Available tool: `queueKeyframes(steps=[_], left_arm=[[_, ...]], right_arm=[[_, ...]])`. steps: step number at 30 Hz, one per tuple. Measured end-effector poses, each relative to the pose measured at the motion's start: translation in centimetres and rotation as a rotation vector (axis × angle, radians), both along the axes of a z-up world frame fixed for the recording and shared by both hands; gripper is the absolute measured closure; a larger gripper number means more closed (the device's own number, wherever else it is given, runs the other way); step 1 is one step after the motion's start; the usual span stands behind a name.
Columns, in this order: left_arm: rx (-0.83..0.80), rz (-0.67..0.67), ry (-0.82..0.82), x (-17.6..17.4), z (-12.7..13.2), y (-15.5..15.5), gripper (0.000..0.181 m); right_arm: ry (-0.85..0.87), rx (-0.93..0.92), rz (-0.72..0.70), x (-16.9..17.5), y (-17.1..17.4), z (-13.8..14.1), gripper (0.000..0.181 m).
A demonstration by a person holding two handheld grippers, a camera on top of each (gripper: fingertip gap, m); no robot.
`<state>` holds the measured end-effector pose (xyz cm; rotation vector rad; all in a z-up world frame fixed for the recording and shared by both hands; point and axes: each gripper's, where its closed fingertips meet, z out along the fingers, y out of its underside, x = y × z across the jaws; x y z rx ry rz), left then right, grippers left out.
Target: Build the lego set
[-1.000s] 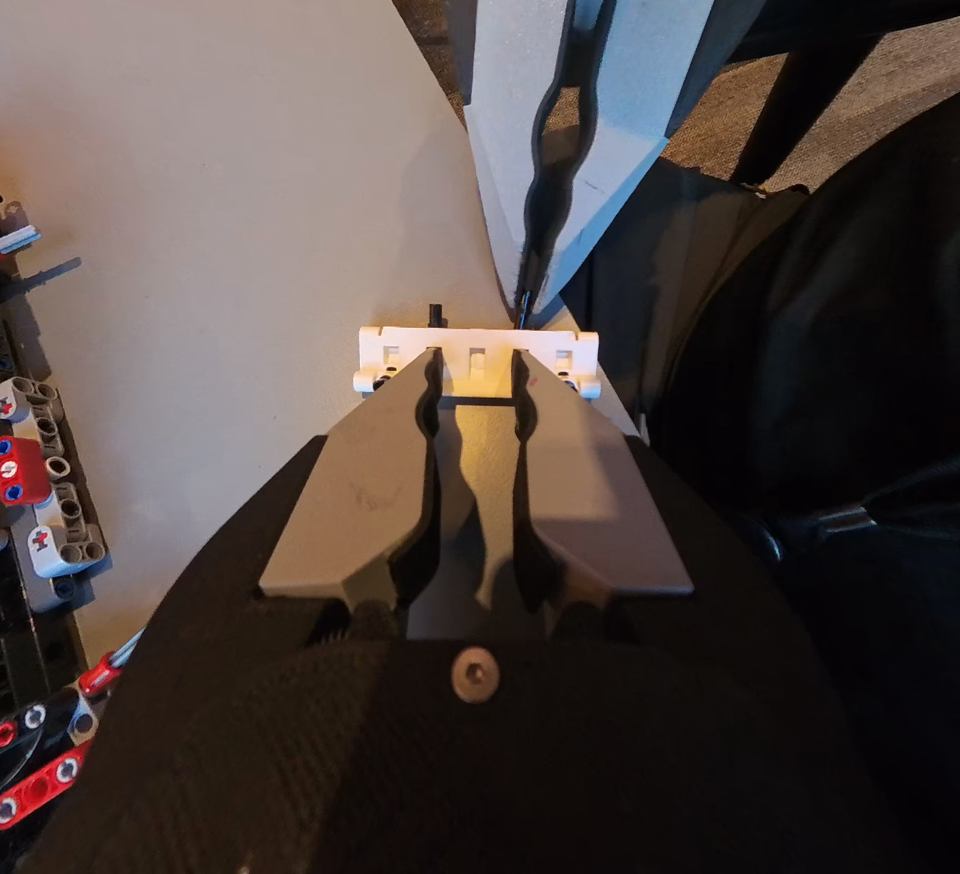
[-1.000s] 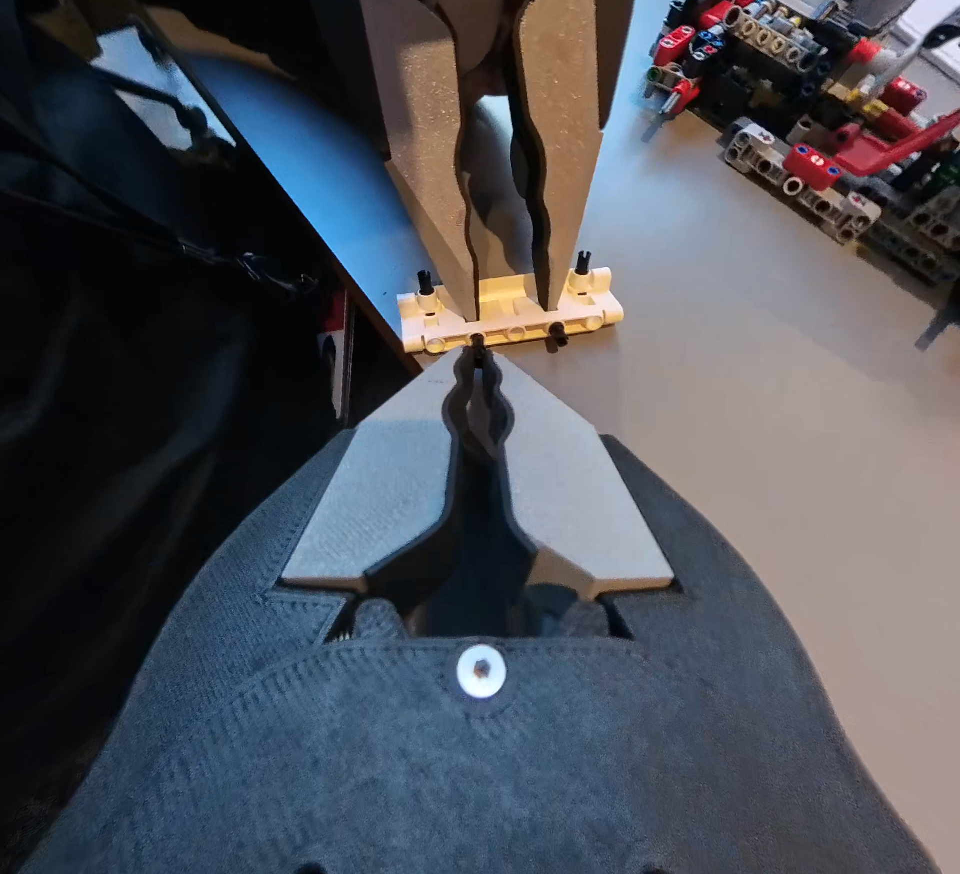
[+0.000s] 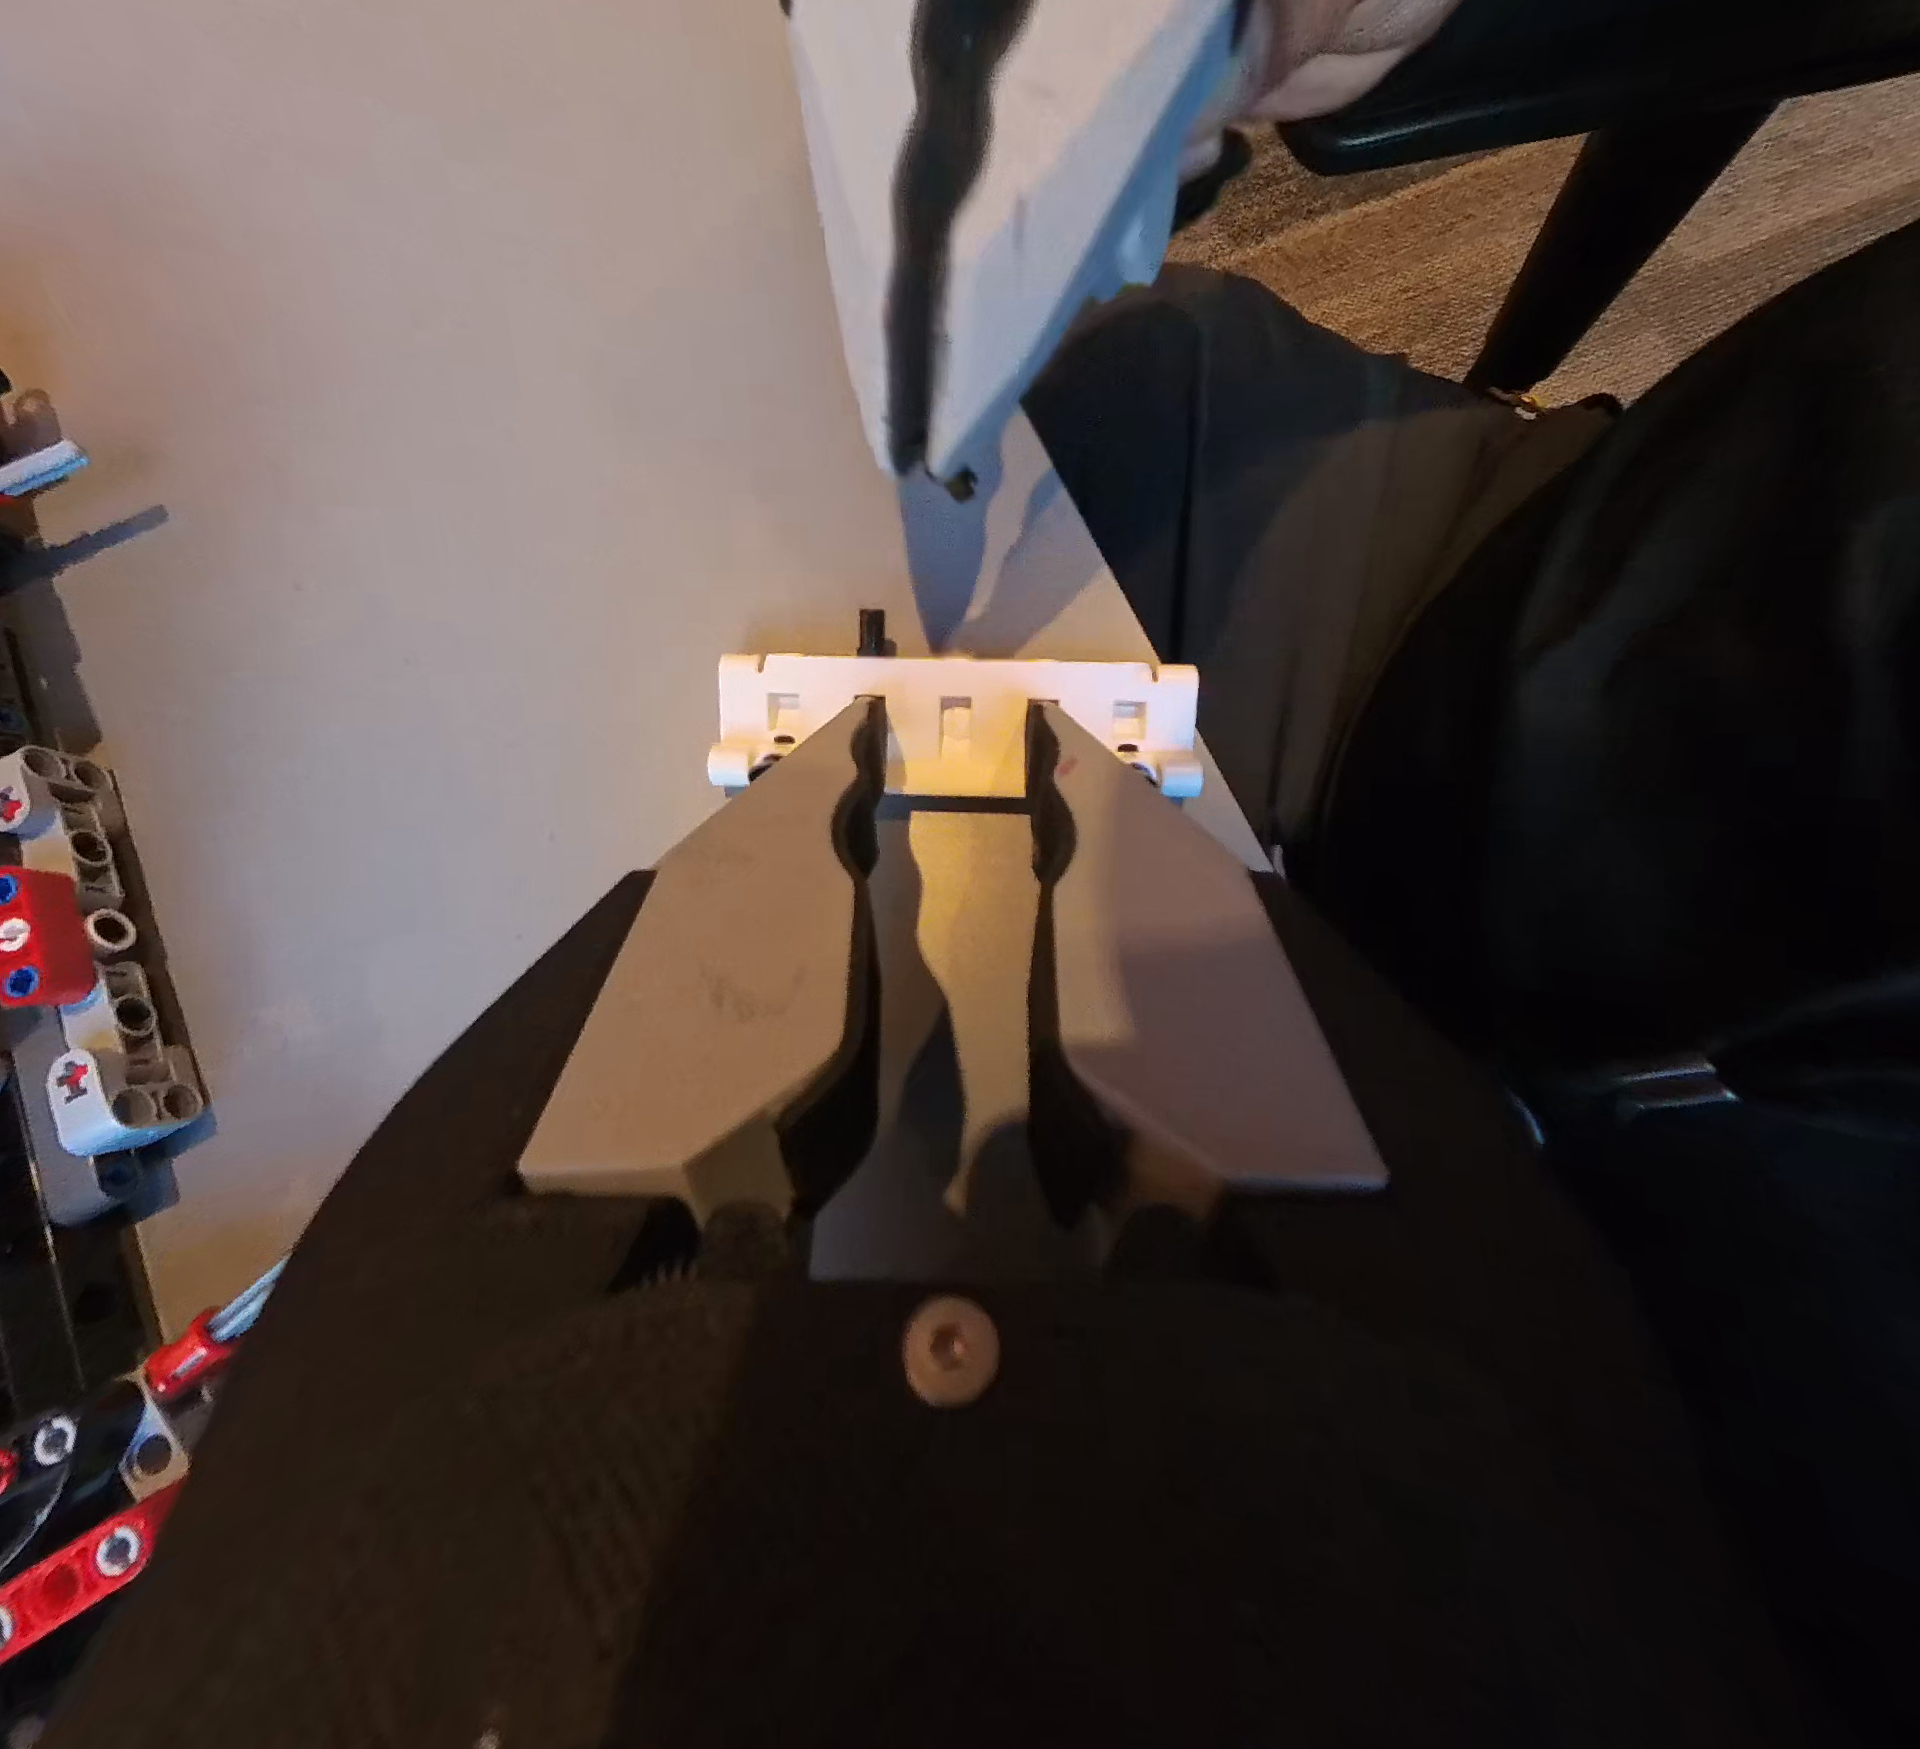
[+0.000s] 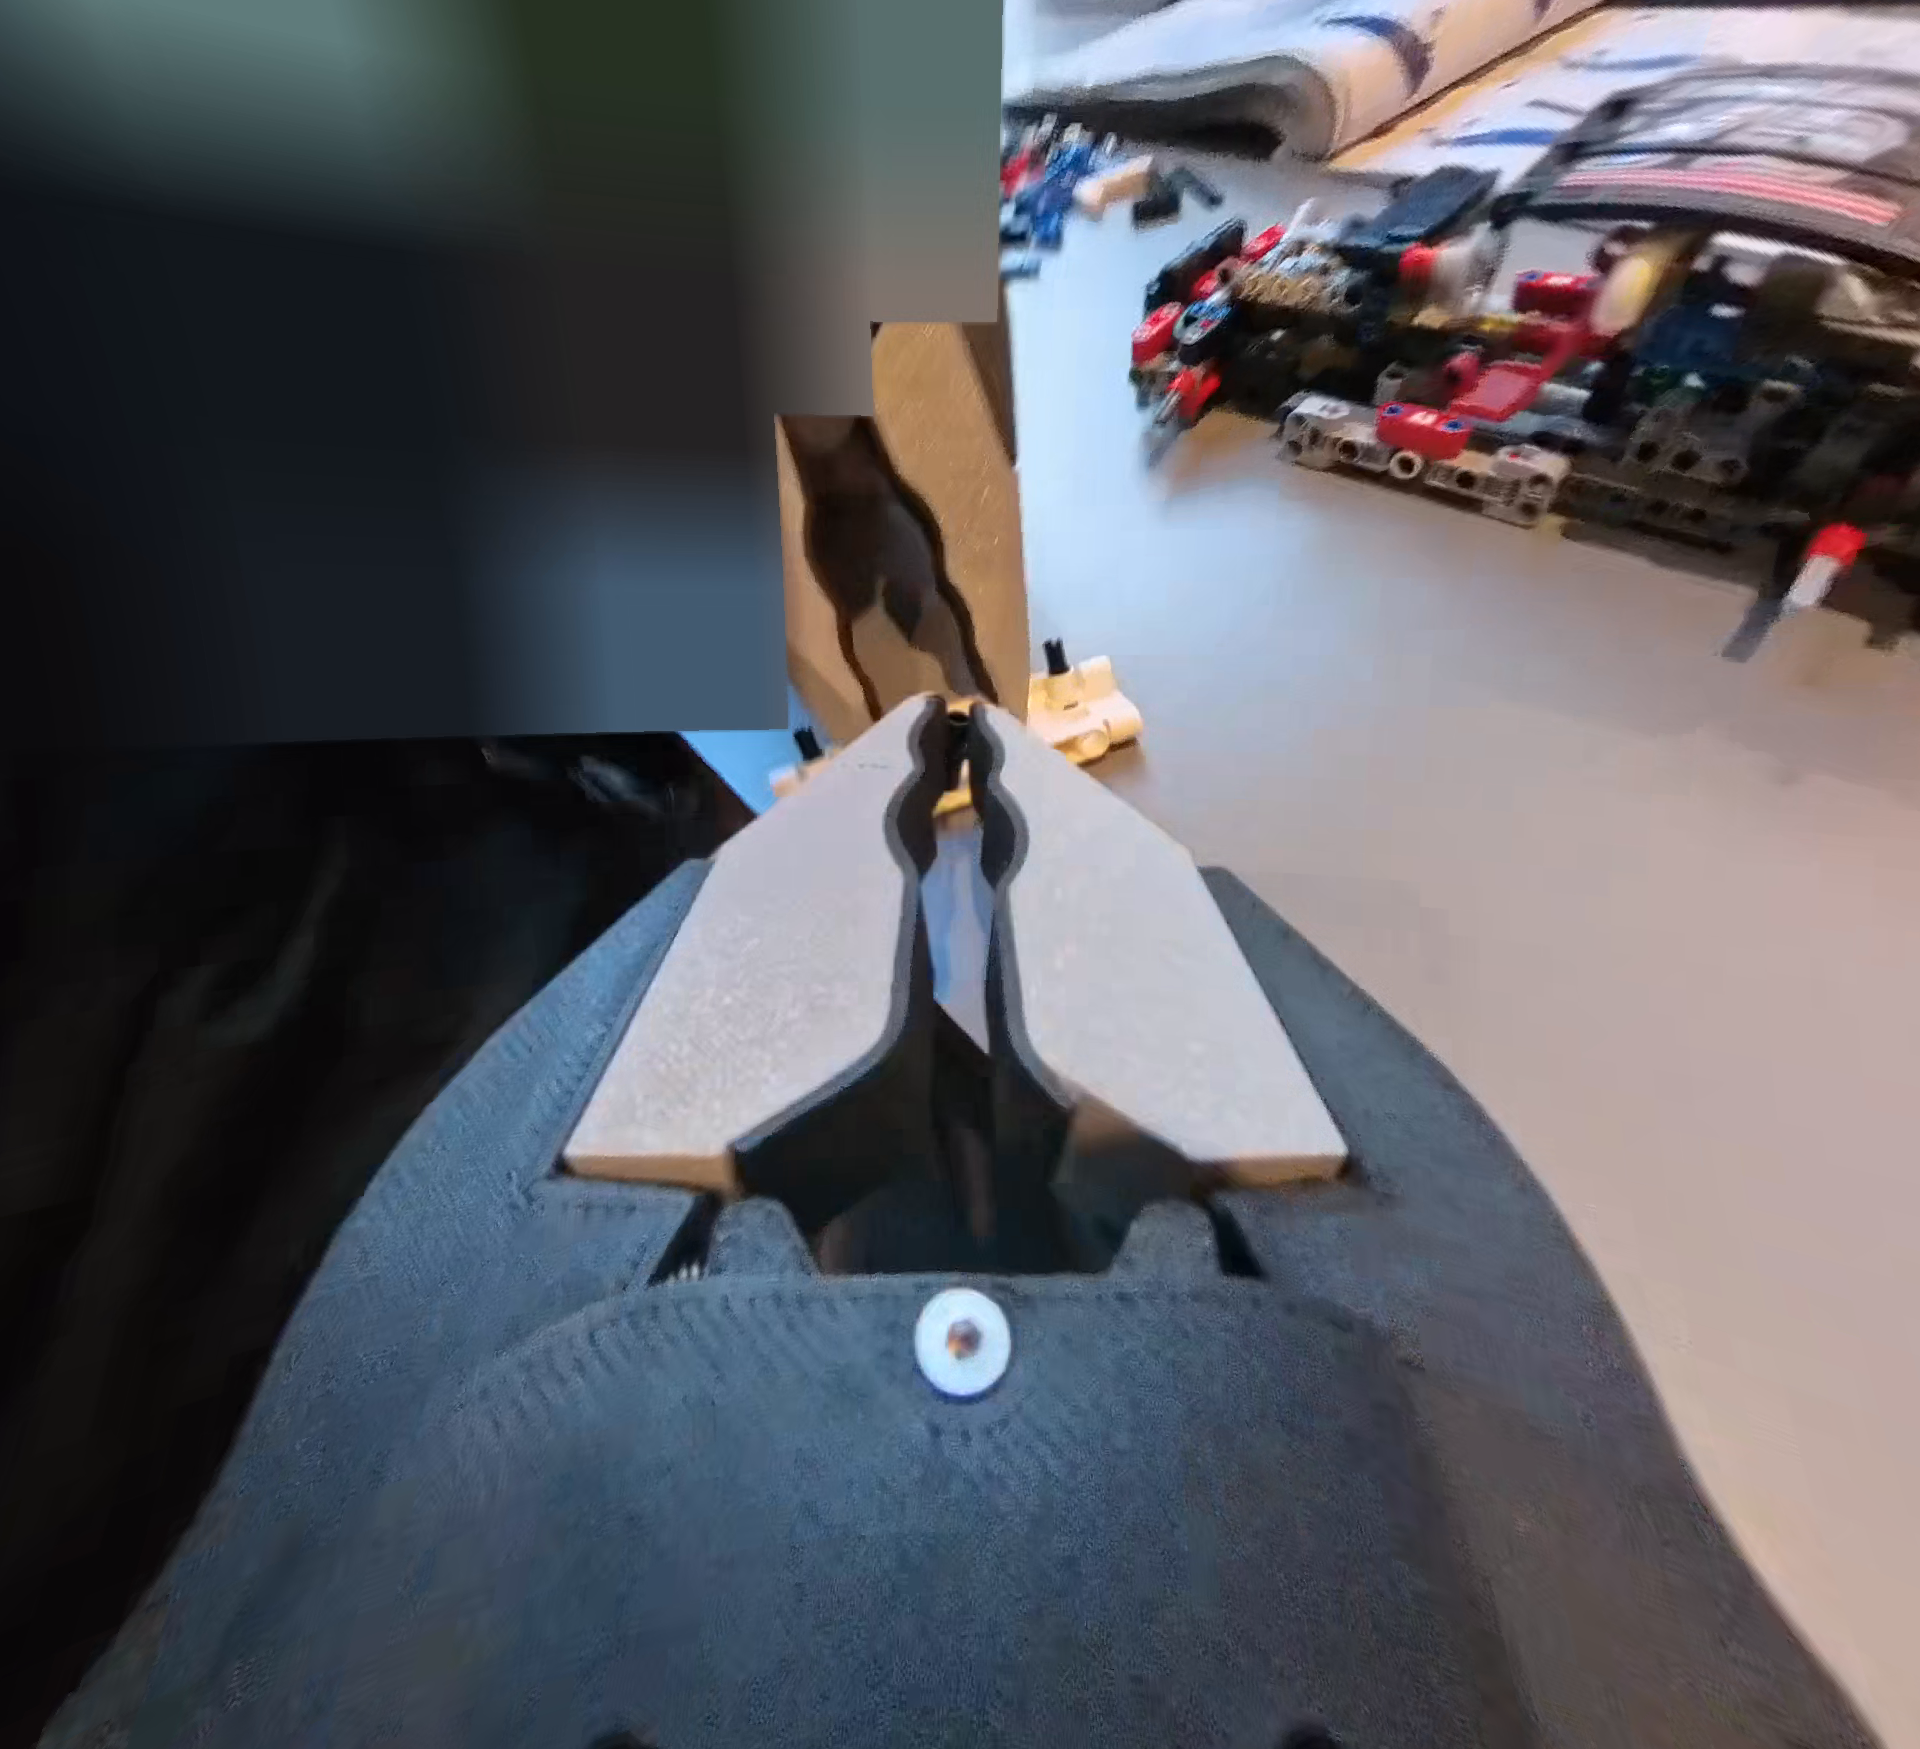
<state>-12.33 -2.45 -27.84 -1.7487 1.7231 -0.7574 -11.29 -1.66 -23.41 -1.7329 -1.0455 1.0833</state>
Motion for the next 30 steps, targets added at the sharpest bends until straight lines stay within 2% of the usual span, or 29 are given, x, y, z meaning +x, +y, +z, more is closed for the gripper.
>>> queueKeyframes(steps=[4,9,18,23,27,30], left_arm=[[0.003,0.023,0.002,-0.1,0.0,0.4,0.157],[0.017,0.03,-0.006,-0.1,0.2,0.4,0.157],[-0.016,0.08,-0.068,-1.0,1.7,1.4,0.157],[0.041,0.105,-0.111,-0.8,3.2,1.8,0.157],[0.0,0.109,0.018,-1.6,0.5,1.9,0.157],[-0.036,0.086,0.0,-1.2,0.5,1.1,0.157]], right_arm=[[0.255,-0.189,-0.039,0.6,0.9,2.1,0.18],[0.405,-0.314,-0.052,0.9,1.3,2.8,0.181],[0.395,-0.299,-0.127,1.1,2.4,2.2,0.181],[0.379,-0.267,-0.159,0.3,2.6,2.5,0.181],[0.317,-0.279,-0.143,-0.4,2.4,1.6,0.181],[0.164,-0.227,-0.11,-1.7,1.4,0.3,0.181]])
